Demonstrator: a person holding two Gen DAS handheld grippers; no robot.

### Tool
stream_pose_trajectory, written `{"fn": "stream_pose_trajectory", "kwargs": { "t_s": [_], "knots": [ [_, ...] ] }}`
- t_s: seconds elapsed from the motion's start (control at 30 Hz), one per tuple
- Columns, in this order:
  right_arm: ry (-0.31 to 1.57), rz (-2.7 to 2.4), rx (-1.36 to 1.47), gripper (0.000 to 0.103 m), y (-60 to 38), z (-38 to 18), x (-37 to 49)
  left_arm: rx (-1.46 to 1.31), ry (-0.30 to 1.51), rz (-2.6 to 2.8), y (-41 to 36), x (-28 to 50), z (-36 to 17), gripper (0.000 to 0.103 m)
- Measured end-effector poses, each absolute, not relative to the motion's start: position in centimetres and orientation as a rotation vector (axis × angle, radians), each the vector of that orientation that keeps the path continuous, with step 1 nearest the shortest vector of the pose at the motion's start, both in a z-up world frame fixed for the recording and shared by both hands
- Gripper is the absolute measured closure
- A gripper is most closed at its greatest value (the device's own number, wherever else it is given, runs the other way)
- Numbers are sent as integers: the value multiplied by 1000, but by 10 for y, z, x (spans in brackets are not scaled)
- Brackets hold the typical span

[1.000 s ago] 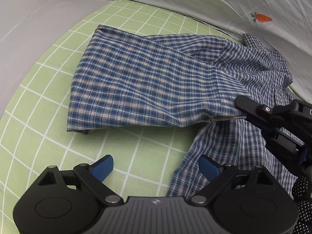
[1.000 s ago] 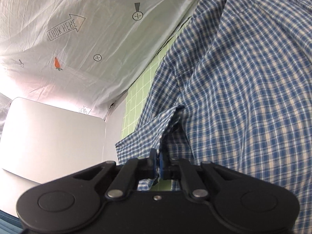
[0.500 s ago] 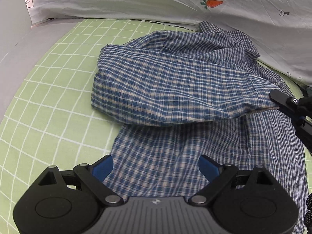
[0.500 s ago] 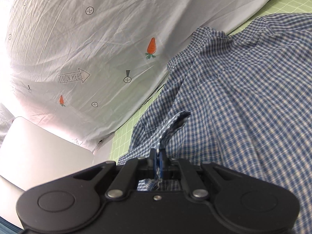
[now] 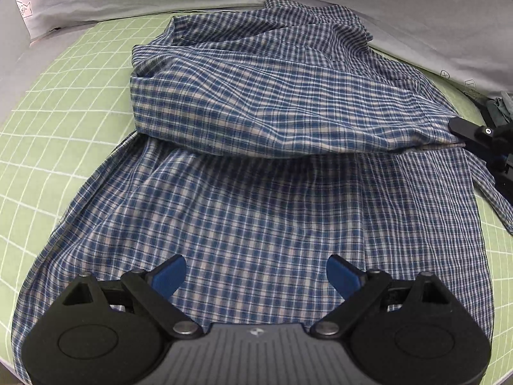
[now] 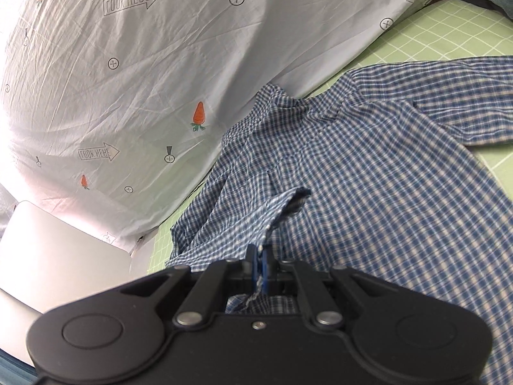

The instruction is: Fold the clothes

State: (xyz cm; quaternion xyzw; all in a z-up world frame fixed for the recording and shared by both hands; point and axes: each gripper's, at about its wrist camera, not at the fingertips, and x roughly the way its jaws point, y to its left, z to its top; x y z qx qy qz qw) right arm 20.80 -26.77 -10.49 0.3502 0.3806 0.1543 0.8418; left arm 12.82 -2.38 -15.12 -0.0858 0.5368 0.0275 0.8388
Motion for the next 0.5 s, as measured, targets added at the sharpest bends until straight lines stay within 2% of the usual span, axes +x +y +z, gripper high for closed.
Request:
{"fn": "stream_pose_trajectory", "kwargs": {
  "t_s": [0.5],
  "knots": [
    [789,295,661,100,-363,-113,217,-235,1223,175,-97,120,-181,9]
  ]
}}
